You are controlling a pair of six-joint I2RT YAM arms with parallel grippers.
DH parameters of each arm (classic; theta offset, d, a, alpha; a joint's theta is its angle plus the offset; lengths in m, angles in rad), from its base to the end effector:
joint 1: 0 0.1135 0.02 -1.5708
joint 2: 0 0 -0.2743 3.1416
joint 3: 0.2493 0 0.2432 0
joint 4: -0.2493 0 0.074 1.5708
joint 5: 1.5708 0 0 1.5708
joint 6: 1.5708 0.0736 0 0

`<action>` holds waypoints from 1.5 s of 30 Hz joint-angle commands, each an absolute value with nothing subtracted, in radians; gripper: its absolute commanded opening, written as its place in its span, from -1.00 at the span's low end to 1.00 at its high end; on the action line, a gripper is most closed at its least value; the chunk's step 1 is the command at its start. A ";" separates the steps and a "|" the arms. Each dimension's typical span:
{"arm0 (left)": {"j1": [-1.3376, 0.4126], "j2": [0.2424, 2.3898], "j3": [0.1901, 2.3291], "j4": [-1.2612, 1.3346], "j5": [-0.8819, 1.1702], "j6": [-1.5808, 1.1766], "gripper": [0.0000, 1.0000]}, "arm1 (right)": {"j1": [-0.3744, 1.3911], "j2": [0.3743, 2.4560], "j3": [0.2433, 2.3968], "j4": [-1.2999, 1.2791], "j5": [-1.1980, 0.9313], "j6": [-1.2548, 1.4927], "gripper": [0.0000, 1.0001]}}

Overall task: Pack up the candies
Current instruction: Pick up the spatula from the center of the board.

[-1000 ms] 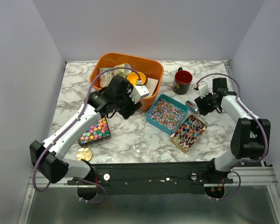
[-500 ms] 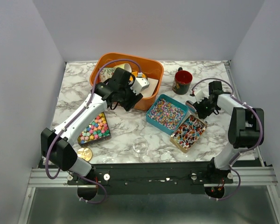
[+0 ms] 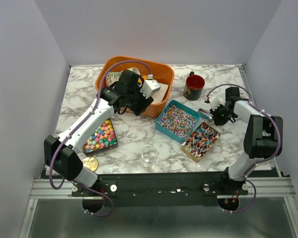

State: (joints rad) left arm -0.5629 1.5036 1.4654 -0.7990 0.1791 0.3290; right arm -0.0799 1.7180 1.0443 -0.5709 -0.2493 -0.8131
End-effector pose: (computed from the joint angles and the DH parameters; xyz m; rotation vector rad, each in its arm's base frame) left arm 0.2784 -0.1912 0.3294 1.1164 2.1421 -0.3235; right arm 0.3288 -0.0081 0.1470 -1.0346 2.5371 0.1149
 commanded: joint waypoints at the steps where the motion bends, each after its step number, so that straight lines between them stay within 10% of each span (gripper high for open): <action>1: -0.554 1.381 1.335 -0.563 0.365 0.414 0.29 | -0.158 1.594 1.172 -0.757 -0.296 -0.802 -0.99; 18: -0.538 1.184 0.917 0.271 0.595 0.838 0.19 | 0.056 1.447 1.609 -1.526 -0.902 -1.068 -0.99; 45: -0.638 1.196 0.884 0.178 0.770 1.275 0.04 | 0.316 1.575 1.629 -1.525 -0.867 -1.052 -0.99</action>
